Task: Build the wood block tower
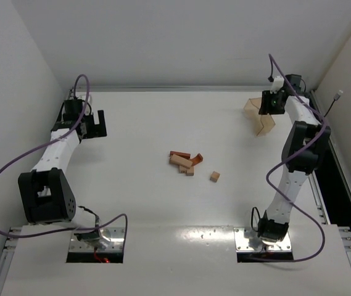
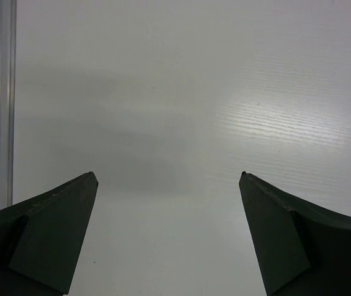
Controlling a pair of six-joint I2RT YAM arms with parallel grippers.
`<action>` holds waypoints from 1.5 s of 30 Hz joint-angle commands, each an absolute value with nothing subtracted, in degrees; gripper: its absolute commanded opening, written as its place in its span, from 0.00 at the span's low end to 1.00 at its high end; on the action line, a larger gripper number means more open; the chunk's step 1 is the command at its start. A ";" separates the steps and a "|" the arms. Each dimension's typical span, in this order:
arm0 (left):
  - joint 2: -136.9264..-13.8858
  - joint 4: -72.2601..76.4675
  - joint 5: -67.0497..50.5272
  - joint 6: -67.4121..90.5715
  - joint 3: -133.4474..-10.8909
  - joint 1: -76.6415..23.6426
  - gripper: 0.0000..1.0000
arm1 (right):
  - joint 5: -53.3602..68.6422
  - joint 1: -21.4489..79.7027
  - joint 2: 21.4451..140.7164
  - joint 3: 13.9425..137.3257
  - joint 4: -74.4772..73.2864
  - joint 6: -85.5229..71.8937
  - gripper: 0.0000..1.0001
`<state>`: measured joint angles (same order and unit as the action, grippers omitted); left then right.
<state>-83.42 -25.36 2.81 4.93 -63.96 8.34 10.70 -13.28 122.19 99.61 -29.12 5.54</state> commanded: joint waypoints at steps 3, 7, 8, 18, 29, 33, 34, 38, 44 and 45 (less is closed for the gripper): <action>-84.20 -24.79 -0.44 4.57 -66.53 8.96 1.00 | 22.40 -16.60 126.19 107.04 -29.00 3.26 0.00; -85.34 -24.79 -0.97 4.57 -67.06 8.96 1.00 | 29.07 -19.94 130.32 110.73 -28.48 -2.70 0.00; -85.34 -25.31 -0.97 4.57 -67.06 8.96 1.00 | 30.14 -19.95 130.86 111.35 -28.48 -2.72 0.00; -85.87 -25.84 -0.97 4.57 -67.59 8.96 1.00 | 45.95 -20.48 131.57 102.31 -20.49 -18.88 0.00; -86.48 -28.04 -0.97 4.57 -69.43 8.96 1.00 | 39.12 -22.49 136.75 106.61 -22.32 -20.05 0.31; -86.48 -28.56 -0.97 4.57 -69.43 8.96 1.00 | 35.96 -24.25 137.29 107.92 -23.55 -16.19 0.57; -86.48 -28.56 -0.97 4.57 -69.43 8.96 1.00 | 35.25 -24.26 137.29 108.45 -24.25 -14.95 0.60; -86.48 -28.56 -0.97 5.10 -69.43 8.96 1.00 | 28.59 -23.73 136.67 110.21 -27.50 -9.42 0.71; -85.96 -28.56 -1.49 5.71 -68.82 8.96 1.00 | 21.45 -20.13 131.93 109.16 -27.51 -3.17 0.71; -85.96 -28.56 -1.49 5.71 -68.82 8.96 1.00 | 20.92 -19.08 130.88 109.16 -27.51 -2.12 0.70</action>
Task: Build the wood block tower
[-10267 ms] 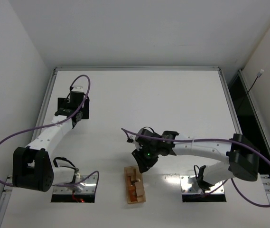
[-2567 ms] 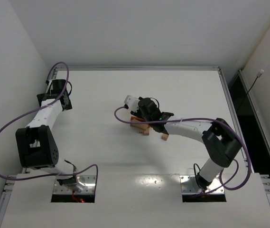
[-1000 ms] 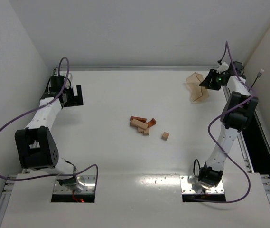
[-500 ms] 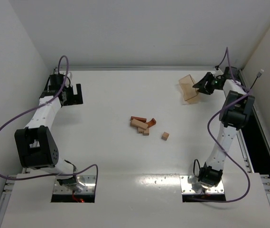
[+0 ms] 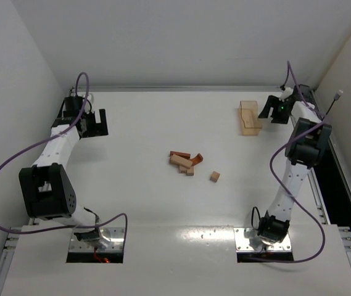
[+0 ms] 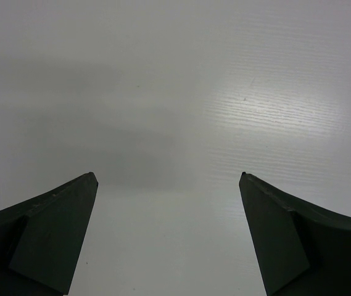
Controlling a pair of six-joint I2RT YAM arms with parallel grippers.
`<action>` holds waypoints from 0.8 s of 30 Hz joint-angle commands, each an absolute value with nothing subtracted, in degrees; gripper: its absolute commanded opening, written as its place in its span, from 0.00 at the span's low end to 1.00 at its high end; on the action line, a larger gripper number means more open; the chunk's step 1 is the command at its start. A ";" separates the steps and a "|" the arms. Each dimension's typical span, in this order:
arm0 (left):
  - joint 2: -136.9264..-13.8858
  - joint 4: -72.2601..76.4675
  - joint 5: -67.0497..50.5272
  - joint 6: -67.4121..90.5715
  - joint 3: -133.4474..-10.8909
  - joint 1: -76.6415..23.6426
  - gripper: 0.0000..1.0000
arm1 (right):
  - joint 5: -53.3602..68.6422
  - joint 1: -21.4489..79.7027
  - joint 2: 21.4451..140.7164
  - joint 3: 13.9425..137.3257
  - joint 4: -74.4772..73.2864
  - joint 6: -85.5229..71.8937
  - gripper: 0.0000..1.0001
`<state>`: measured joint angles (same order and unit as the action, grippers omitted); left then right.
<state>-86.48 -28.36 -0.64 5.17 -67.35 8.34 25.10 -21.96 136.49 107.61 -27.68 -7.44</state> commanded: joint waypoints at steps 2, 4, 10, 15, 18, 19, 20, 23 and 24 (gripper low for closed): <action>-85.34 -28.56 -1.49 5.71 -67.77 8.96 1.00 | 19.43 -17.23 129.73 108.46 -27.51 0.61 0.68; -84.73 -28.56 -1.49 5.71 -67.15 8.96 1.00 | 19.42 -15.92 127.46 105.67 -26.47 1.23 0.67; -83.59 -28.04 -0.97 5.71 -65.57 8.96 1.00 | 16.00 -14.77 124.28 101.95 -22.07 0.53 0.66; -83.58 -27.52 0.08 5.71 -65.57 8.96 1.00 | 13.99 -13.45 124.01 103.62 -25.14 1.67 0.60; -84.11 -27.51 0.09 5.71 -65.57 8.96 1.00 | 10.22 -11.17 124.01 101.26 -25.14 2.72 0.59; -84.11 -27.51 0.09 5.71 -65.57 8.96 1.00 | 10.20 -11.16 124.01 101.25 -25.14 2.72 0.58; -84.11 -27.51 0.09 5.71 -66.09 8.96 1.00 | 9.59 -10.55 124.01 101.25 -25.66 2.72 0.58; -84.11 -27.51 0.09 5.71 -66.09 8.96 1.00 | 9.58 -9.50 125.33 102.04 -26.28 2.72 0.56; -84.11 -27.51 0.61 5.71 -66.09 8.96 1.00 | 9.58 -9.49 126.03 102.04 -26.80 2.72 0.56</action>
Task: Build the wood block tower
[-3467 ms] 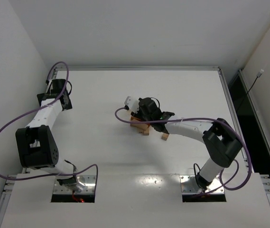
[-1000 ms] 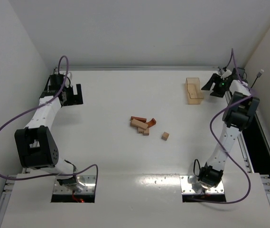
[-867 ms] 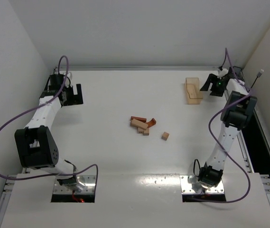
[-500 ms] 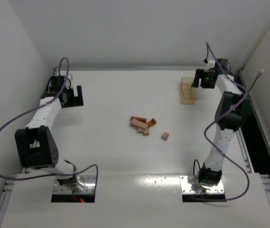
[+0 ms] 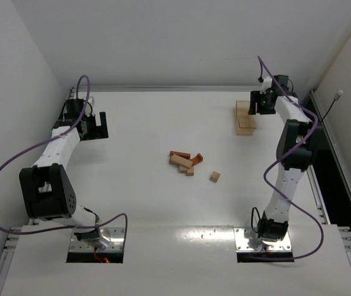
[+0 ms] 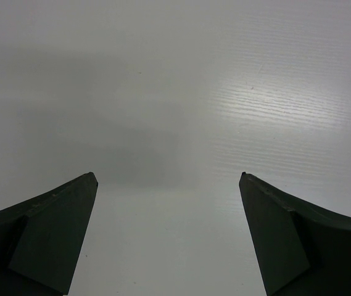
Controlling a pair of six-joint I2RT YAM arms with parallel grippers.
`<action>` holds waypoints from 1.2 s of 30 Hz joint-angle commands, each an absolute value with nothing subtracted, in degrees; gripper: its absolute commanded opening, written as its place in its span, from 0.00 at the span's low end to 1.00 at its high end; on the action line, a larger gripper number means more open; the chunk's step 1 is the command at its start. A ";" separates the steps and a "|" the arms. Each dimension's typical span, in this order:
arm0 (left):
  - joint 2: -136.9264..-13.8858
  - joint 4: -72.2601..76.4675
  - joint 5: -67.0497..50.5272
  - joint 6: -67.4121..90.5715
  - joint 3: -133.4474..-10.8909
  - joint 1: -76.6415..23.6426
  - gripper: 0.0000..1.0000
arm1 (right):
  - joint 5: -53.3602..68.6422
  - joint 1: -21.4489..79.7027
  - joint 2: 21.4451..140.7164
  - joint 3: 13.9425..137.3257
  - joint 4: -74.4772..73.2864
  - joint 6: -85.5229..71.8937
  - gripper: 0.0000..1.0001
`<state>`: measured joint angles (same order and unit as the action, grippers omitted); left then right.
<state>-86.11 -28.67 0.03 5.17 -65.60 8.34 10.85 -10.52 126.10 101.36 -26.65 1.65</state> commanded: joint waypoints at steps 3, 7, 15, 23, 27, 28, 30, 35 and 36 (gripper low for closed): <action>-84.11 -27.51 1.14 5.71 -66.09 8.96 1.00 | 8.80 -8.88 126.56 102.04 -26.81 2.72 0.52; -84.11 -27.51 1.14 5.19 -66.62 8.96 1.00 | 6.51 -7.65 127.71 102.04 -26.81 3.25 0.48; -84.64 -27.51 1.67 5.19 -66.62 8.96 1.00 | 3.87 -7.03 129.64 103.70 -26.89 3.25 0.35; -85.25 -27.51 1.67 5.19 -67.15 8.96 1.00 | 0.36 -7.03 130.70 103.71 -28.92 0.79 0.00; -85.25 -27.51 1.67 5.19 -67.15 8.96 1.00 | -2.02 -7.65 129.64 103.79 -28.39 0.79 0.00; -85.25 -27.51 1.67 5.19 -67.15 8.96 1.00 | -2.63 -8.17 129.64 103.80 -28.39 0.79 0.00; -85.25 -27.51 1.15 5.19 -67.15 8.96 1.00 | -4.39 -8.70 130.60 107.90 -29.96 2.19 0.00; -85.78 -27.51 -0.09 5.19 -67.15 8.96 1.00 | -5.18 -12.12 133.76 116.08 -33.39 5.09 0.00; -85.78 -27.51 -0.09 5.19 -67.15 8.96 1.00 | -5.19 -12.13 134.29 117.06 -34.01 5.10 0.00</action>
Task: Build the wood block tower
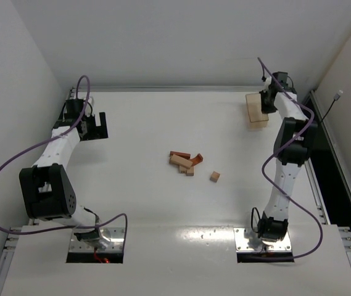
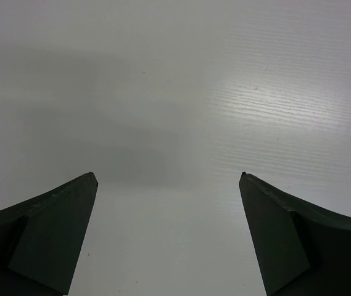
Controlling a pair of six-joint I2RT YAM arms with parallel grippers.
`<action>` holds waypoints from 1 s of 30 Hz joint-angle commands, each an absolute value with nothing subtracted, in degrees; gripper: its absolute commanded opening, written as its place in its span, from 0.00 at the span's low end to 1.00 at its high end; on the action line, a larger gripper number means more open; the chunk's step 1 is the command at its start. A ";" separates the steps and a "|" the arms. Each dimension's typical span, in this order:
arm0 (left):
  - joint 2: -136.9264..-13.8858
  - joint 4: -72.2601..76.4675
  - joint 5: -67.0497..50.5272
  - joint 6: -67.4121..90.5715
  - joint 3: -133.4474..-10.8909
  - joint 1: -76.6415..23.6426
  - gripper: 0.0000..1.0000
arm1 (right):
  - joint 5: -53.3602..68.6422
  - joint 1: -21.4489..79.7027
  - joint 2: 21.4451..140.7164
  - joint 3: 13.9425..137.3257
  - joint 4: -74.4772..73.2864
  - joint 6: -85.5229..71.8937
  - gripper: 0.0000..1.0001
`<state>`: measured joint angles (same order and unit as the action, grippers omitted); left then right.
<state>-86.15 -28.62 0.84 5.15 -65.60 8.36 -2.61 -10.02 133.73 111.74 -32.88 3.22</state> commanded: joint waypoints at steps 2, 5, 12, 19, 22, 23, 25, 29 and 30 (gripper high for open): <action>-86.31 -27.51 -0.09 5.19 -67.15 8.96 1.00 | -5.19 -13.70 135.18 118.30 -34.01 5.89 0.00; -86.31 -27.51 -0.09 5.19 -67.15 8.96 1.00 | -5.19 -14.24 136.58 119.53 -34.71 7.03 0.00; -86.31 -27.51 -0.09 5.19 -67.15 8.96 1.00 | -4.66 -14.24 138.77 120.06 -35.86 9.14 0.13; -85.78 -27.51 0.44 5.19 -67.15 8.96 1.00 | -4.13 -14.77 137.91 119.53 -35.25 9.14 0.62; -85.26 -26.99 0.97 5.71 -67.15 8.96 1.00 | -3.26 -15.29 134.13 116.12 -32.45 9.14 0.70; -85.25 -26.98 0.97 5.71 -66.54 8.96 1.00 | -2.56 -15.29 132.56 114.62 -31.30 9.14 0.72; -84.73 -26.46 0.97 6.33 -66.01 8.96 1.00 | -1.23 -15.29 127.11 109.79 -27.88 9.14 0.74; -84.20 -25.40 0.97 7.65 -65.39 8.96 1.00 | 0.52 -14.06 118.67 102.40 -25.40 8.09 0.76; -84.20 -25.40 0.97 8.17 -64.87 8.96 1.00 | 0.53 -13.54 116.04 101.70 -25.40 6.00 0.76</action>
